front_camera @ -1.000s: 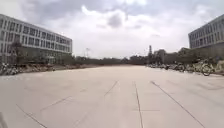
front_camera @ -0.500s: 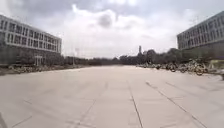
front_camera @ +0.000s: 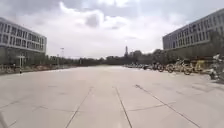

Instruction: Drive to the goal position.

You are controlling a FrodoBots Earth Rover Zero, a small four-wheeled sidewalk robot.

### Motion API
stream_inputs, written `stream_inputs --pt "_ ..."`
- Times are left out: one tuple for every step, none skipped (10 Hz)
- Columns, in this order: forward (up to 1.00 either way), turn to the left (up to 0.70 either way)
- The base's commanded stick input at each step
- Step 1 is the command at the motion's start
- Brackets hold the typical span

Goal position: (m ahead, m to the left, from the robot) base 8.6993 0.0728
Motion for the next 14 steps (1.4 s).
stream_inputs --pt "0.98 0.0" --pt "0.98 0.0" --pt "0.98 0.0" --pt "0.98 0.0" --pt "0.97 0.0" --pt "0.98 0.0" --pt "0.97 0.0" --pt "0.97 0.0" --pt "0.98 0.0" --pt "0.98 -0.01" --pt "0.97 -0.01" --pt "0.98 0.0" --pt "0.98 0.0" --pt "0.97 0.0"
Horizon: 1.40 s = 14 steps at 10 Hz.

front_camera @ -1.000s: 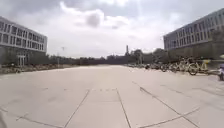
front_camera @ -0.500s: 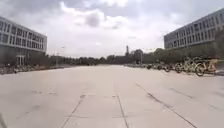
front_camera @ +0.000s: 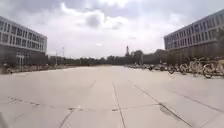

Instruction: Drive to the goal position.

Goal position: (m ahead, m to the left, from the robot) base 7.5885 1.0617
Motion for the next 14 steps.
stream_inputs --pt "0.98 0.0" --pt "0.98 0.0" --pt "0.97 0.0" --pt "0.98 0.0" --pt "0.97 0.0" --pt "0.98 0.0" --pt "0.97 0.0" --pt "0.98 0.0" --pt "0.98 0.0" --pt "0.98 0.0" --pt "0.98 0.05" --pt "0.98 0.14" --pt "0.98 0.39" --pt "0.97 0.35"
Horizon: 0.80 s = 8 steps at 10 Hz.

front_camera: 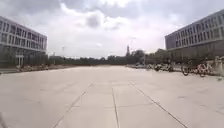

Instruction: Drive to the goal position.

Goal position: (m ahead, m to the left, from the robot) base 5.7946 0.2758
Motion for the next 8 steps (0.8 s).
stream_inputs --pt "0.98 0.15" --pt "0.98 0.03" --pt "0.97 0.03" --pt "0.97 0.03" --pt "0.98 0.03" --pt "0.97 0.03" --pt "0.98 0.03" --pt "0.97 0.03"
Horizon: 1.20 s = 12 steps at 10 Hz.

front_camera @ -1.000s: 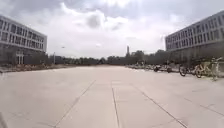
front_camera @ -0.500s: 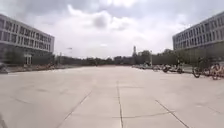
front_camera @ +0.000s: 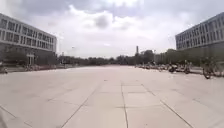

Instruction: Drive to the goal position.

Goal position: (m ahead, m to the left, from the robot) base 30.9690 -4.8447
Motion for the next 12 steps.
stream_inputs --pt "0.98 0.03" --pt "0.97 0.03" --pt "0.98 0.03" --pt "0.98 0.03" --pt "0.97 0.03" --pt "0.97 0.03" --pt "0.97 0.03" --pt "0.97 0.03" --pt "0.98 0.03" --pt "0.98 0.03" --pt "0.98 0.03" --pt "0.97 0.03"
